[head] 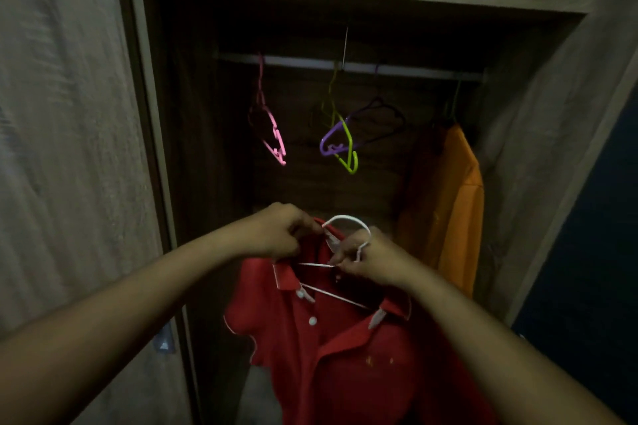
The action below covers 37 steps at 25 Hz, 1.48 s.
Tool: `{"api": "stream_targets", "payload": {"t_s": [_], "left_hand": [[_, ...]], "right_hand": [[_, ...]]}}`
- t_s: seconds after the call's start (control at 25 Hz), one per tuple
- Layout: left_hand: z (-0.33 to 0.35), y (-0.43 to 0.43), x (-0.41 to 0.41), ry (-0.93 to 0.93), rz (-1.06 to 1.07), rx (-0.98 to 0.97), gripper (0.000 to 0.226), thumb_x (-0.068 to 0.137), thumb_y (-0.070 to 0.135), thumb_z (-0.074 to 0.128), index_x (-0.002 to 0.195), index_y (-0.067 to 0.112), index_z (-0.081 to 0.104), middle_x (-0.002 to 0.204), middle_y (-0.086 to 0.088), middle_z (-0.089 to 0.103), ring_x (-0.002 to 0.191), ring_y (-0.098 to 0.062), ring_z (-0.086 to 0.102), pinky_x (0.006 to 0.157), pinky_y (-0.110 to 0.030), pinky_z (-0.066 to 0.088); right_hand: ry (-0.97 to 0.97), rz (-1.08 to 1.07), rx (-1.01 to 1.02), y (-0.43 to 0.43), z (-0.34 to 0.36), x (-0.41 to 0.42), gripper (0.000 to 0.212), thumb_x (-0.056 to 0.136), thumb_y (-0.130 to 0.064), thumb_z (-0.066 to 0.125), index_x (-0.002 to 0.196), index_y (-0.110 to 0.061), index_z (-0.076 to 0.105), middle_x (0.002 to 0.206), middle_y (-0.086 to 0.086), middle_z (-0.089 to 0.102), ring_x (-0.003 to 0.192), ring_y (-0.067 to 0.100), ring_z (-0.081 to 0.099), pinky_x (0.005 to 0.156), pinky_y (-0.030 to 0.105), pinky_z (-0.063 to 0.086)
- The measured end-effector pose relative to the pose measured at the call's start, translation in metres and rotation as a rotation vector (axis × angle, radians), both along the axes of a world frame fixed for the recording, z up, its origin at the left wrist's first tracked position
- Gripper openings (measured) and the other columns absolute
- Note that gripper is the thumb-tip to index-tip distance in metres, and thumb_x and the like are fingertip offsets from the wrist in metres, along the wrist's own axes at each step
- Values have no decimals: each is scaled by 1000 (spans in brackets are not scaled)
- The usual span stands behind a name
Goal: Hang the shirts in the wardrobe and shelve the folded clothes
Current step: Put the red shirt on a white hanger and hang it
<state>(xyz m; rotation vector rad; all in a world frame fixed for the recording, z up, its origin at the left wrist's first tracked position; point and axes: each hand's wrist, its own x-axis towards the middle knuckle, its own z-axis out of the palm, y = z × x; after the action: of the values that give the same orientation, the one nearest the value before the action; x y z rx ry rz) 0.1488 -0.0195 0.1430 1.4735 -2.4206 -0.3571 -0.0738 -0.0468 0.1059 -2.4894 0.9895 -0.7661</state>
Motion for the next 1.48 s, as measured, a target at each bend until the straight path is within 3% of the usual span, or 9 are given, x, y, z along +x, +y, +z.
{"api": "stream_targets", "payload": {"t_s": [0.2, 0.32, 0.48, 0.6, 0.72, 0.92, 1.2, 1.36, 1.48], "left_hand": [[-14, -10, 18, 326, -44, -54, 31, 83, 21, 65, 113, 27, 58, 107, 3, 65, 88, -5, 64, 76, -19, 52], [-28, -16, 30, 104, -53, -290, 48, 83, 59, 50, 114, 23, 58, 106, 8, 65, 97, -7, 58, 88, -27, 47], [-53, -16, 25, 337, -40, -196, 31, 85, 55, 52, 81, 25, 61, 74, 8, 63, 69, 2, 57, 67, -27, 46], [-60, -24, 35, 453, 30, -242, 35, 82, 55, 52, 79, 21, 63, 75, 2, 66, 67, -10, 60, 67, -32, 48], [-55, -38, 46, 521, 86, -231, 44, 81, 57, 51, 81, 15, 63, 78, -8, 66, 69, -7, 57, 68, -37, 49], [-46, -68, 21, 516, 37, -182, 47, 78, 58, 52, 80, 12, 64, 68, 2, 58, 64, 0, 48, 61, -27, 40], [-40, -98, -61, 639, -33, -165, 26, 83, 40, 61, 92, 17, 70, 89, 0, 73, 80, -2, 60, 77, -30, 49], [-36, -95, -109, 679, -46, -232, 48, 84, 34, 54, 125, 11, 59, 124, 7, 57, 116, -7, 53, 97, -10, 36], [-35, -93, -123, 740, -71, -133, 48, 87, 22, 62, 132, 8, 53, 131, -1, 56, 121, -12, 52, 101, -9, 35]], "right_hand": [[-262, -137, 132, -7, 20, -16, 13, 75, 2, 67, 76, -11, 68, 72, 19, 71, 59, 14, 61, 56, 25, 47], [-334, -65, 190, -5, 26, -17, 18, 79, 9, 63, 78, -9, 64, 66, 15, 67, 54, 6, 59, 54, 18, 46], [-402, 3, 206, -1, 32, -15, 15, 85, 5, 61, 93, -7, 64, 77, 10, 67, 61, 6, 63, 61, 17, 50], [-247, -70, 69, -8, 31, -50, 22, 84, -22, 68, 106, -17, 66, 99, 7, 72, 90, 9, 67, 82, 25, 53], [44, -110, 158, -5, 35, -90, 53, 72, -65, 63, 92, -17, 70, 94, 9, 72, 88, 19, 67, 81, 41, 52], [-27, -49, 380, 23, 51, -110, 28, 91, -22, 55, 99, 3, 65, 99, 13, 68, 86, 14, 63, 77, 28, 50], [-306, -229, 516, 74, 85, -153, 27, 89, -29, 55, 103, -14, 71, 104, 10, 74, 95, 22, 70, 79, 24, 54], [-337, -356, 446, 74, 115, -160, 27, 88, -25, 57, 102, -6, 72, 102, 17, 73, 92, 28, 69, 85, 32, 52], [-429, -448, 368, 53, 139, -145, 25, 91, -11, 53, 102, 6, 67, 92, 23, 69, 74, 20, 65, 66, 18, 53]]}}
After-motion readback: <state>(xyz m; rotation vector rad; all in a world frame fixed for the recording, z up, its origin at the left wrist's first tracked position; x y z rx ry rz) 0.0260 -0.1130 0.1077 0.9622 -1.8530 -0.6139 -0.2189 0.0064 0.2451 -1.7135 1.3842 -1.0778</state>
